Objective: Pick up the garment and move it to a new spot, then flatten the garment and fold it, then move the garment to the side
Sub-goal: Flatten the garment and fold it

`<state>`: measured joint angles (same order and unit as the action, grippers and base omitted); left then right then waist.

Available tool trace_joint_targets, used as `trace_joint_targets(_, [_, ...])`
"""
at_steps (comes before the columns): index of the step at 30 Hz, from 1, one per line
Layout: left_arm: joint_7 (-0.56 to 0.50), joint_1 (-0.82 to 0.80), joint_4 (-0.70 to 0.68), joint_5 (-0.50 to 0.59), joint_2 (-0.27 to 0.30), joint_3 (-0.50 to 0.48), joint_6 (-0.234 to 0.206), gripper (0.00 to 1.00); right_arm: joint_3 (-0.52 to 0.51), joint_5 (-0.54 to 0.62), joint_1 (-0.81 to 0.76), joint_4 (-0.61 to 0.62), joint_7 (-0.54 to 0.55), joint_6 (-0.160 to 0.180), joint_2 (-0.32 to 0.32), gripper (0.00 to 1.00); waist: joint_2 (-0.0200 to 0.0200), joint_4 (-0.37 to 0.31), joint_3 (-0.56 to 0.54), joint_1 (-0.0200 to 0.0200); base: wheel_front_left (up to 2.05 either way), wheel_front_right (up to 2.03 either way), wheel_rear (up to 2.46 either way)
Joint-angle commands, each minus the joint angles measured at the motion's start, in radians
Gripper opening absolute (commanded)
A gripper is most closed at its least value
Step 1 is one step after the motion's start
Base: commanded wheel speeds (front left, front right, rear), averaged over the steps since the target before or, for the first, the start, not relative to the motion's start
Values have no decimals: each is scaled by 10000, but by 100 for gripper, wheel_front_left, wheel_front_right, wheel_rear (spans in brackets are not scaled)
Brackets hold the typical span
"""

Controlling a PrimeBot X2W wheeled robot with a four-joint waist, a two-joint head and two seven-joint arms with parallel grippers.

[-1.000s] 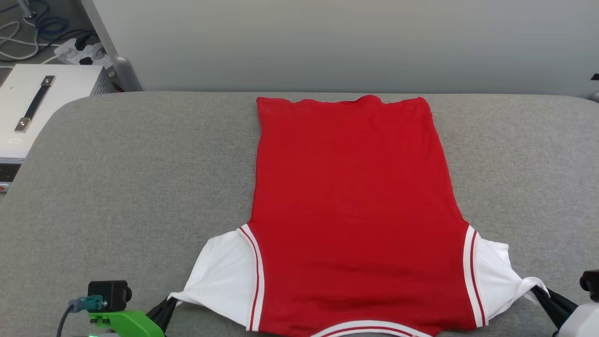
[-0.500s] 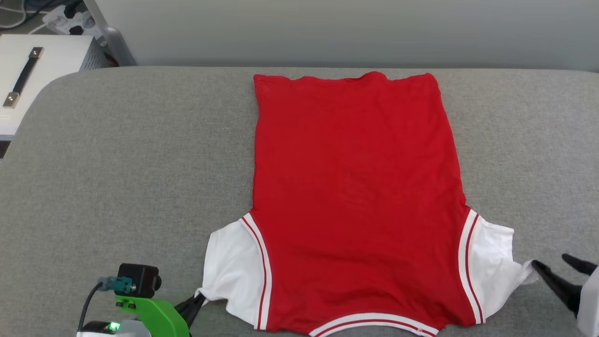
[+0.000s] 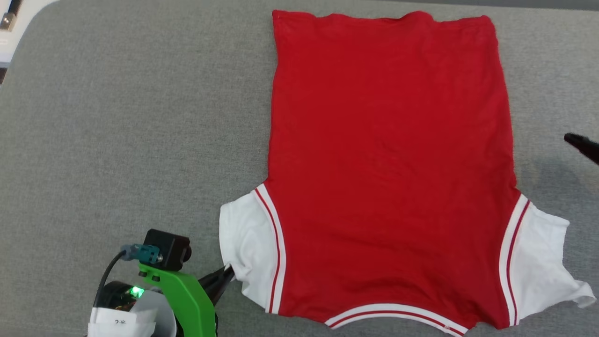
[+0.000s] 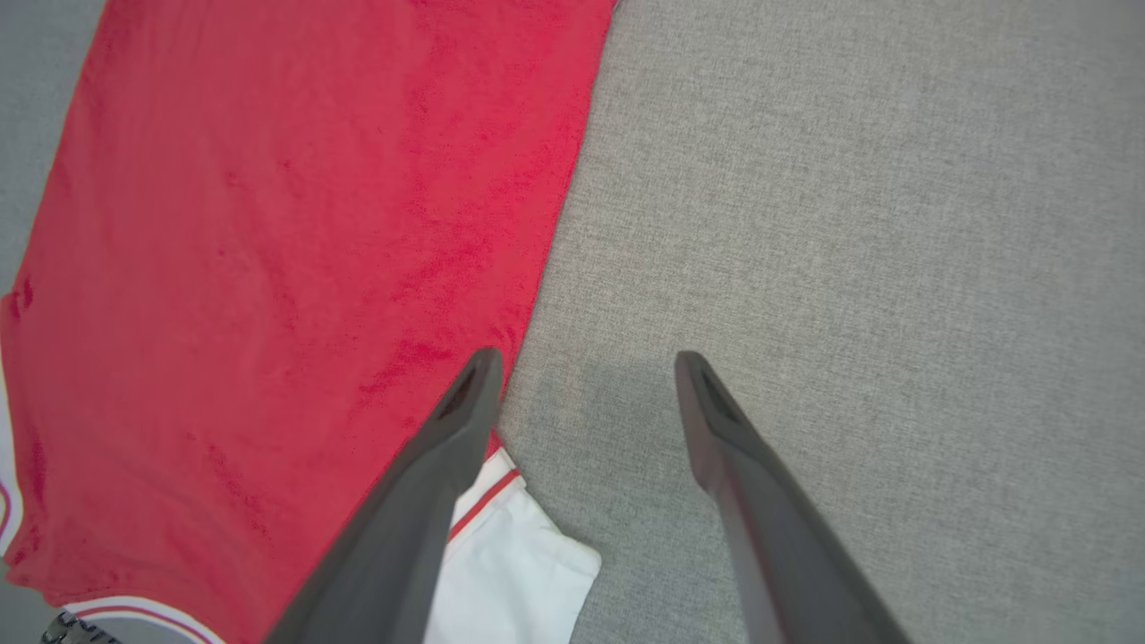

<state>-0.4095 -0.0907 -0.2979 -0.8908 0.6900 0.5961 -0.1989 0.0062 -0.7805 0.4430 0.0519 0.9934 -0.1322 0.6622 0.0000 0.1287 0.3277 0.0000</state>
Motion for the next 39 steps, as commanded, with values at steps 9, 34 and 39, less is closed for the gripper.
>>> trace_joint_targets(9, [-8,-738,-568,578,-284,336,56,0,-519,1878,3665,-1447,2608,15,-1152,100,0,1707,2120,0,0,0,0])
trace_joint_targets(34, [514,-1635,-190,748,-1240,717,631,0,-666,4872,6686,-4011,3263,15,-1331,100,0,3069,3570,0,0,0,0])
trace_joint_targets(39, [556,-1725,-32,690,-1341,721,661,0,-364,4572,6326,-4037,3238,15,-1029,0,0,3098,3527,0,0,0,0])
